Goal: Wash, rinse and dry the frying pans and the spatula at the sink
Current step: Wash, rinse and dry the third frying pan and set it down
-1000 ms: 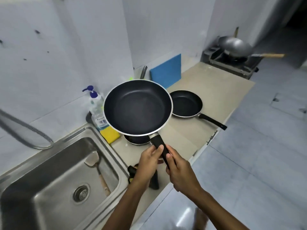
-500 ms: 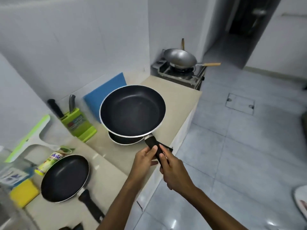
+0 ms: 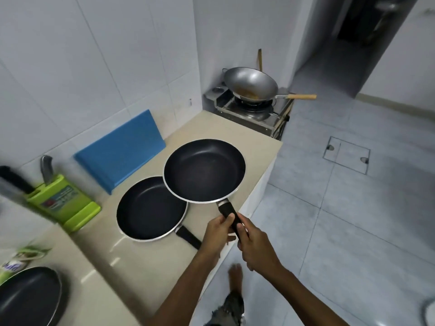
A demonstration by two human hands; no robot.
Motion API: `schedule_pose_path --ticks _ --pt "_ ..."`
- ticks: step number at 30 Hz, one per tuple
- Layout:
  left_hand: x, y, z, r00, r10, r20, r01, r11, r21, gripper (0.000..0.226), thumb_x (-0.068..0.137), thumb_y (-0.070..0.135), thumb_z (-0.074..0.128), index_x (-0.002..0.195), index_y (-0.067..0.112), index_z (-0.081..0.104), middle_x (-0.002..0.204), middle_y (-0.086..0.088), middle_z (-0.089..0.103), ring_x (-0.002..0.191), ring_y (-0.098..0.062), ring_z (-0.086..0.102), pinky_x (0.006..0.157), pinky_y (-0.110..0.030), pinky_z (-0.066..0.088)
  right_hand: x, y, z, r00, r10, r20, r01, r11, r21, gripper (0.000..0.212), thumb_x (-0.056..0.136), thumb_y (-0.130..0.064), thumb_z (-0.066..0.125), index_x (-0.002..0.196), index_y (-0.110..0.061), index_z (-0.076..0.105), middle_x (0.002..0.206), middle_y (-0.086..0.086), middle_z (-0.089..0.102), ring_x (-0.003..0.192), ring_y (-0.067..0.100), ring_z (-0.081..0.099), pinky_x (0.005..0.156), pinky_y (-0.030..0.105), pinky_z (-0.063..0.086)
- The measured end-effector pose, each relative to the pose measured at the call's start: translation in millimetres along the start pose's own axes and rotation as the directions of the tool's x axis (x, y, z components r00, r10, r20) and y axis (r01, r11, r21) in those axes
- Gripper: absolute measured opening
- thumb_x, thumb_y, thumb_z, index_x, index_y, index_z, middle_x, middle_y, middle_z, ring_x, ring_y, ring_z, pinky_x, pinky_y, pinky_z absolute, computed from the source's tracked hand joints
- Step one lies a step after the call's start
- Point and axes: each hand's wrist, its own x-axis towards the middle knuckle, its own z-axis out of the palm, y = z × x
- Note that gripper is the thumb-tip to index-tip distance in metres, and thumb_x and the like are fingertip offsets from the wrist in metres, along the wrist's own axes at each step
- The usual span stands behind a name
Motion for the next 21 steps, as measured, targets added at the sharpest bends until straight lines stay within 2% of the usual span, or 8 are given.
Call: schedule_pose_path --ticks 2,6,8,12,15,17,19,21 --pt "36 3 15 1.000 -0.018 0.003 0.019 0.999 -0.031 0.027 0.109 0.029 0.051 0.112 0.013 0.072 0.105 -0.006 0.080 0.102 -0.023 0.076 0.095 -0.043 0.060 36 12 -14 1.000 0.015 0.020 -0.015 1.000 -0.021 0.038 0.108 -0.034 0.038 0.144 -0.031 0.049 0.089 -0.020 0.065 0.067 -0.011 0.062 0.055 0.005 0.044" --pt "106 13 43 0.997 -0.079 -0.009 0.079 0.996 -0.032 0.026 0.109 0.031 0.049 0.115 0.017 0.070 0.112 -0.006 0.077 0.106 -0.022 0.074 0.098 -0.045 0.059 105 33 -42 0.997 0.049 0.064 -0.045 0.997 -0.060 0.036 0.109 -0.033 0.039 0.144 -0.034 0.047 0.085 -0.025 0.062 0.067 -0.013 0.062 0.055 0.006 0.045" --pt "139 20 53 0.996 -0.090 -0.005 0.089 0.995 -0.053 0.029 0.110 0.032 0.048 0.121 0.015 0.069 0.116 -0.007 0.076 0.110 -0.023 0.072 0.099 -0.046 0.059 142 38 -55 0.994 0.059 0.089 -0.051 0.995 -0.090 0.037 0.108 -0.034 0.039 0.145 -0.033 0.048 0.088 -0.023 0.064 0.070 -0.008 0.064 0.060 0.008 0.048" --pt "192 35 63 0.989 -0.147 -0.028 0.145 0.987 -0.064 0.033 0.110 0.033 0.046 0.127 0.013 0.066 0.121 -0.007 0.074 0.113 -0.023 0.070 0.098 -0.042 0.058 198 49 -70 0.988 0.082 0.132 -0.068 0.992 -0.108 0.034 0.108 -0.033 0.040 0.141 -0.042 0.043 0.091 -0.017 0.068 0.071 -0.007 0.066 0.059 0.009 0.050" --pt "221 39 69 0.986 -0.161 -0.054 0.155 0.983 -0.102 0.031 0.110 0.033 0.045 0.123 0.013 0.065 0.119 -0.007 0.074 0.111 -0.022 0.071 0.096 -0.038 0.059 230 59 -74 0.983 0.076 0.164 -0.054 0.989 -0.136 0.037 0.108 -0.033 0.043 0.144 -0.040 0.043 0.103 -0.017 0.071 0.084 -0.010 0.067 0.073 0.012 0.055" --pt "242 40 73 0.985 -0.156 -0.074 0.148 0.983 -0.112 0.032 0.110 0.034 0.044 0.122 0.012 0.065 0.117 -0.006 0.075 0.109 -0.023 0.072 0.098 -0.041 0.059 252 73 -74 0.981 0.070 0.180 -0.040 0.986 -0.165 0.040 0.107 -0.038 0.042 0.148 -0.040 0.044 0.113 -0.017 0.071 0.095 -0.004 0.068 0.087 0.023 0.059" --pt "259 40 79 0.978 -0.176 -0.110 0.163 0.979 -0.121 0.034 0.111 0.034 0.043 0.123 0.010 0.064 0.116 -0.007 0.075 0.108 -0.023 0.072 0.099 -0.042 0.058 273 84 -79 0.976 0.071 0.206 -0.025 0.976 -0.214 0.043 0.107 -0.047 0.037 0.150 -0.044 0.039 0.121 -0.019 0.069 0.106 0.005 0.068 0.093 0.032 0.058" --pt "272 42 87 0.973 -0.188 -0.132 0.170 0.976 -0.135 0.034 0.111 0.033 0.044 0.124 0.009 0.064 0.116 -0.009 0.074 0.108 -0.025 0.072 0.100 -0.043 0.058 289 93 -87 0.972 0.054 0.229 -0.005 0.978 -0.210 0.045 0.107 -0.040 0.040 0.152 -0.036 0.041 0.114 -0.023 0.066 0.099 -0.003 0.068 0.088 0.017 0.055"
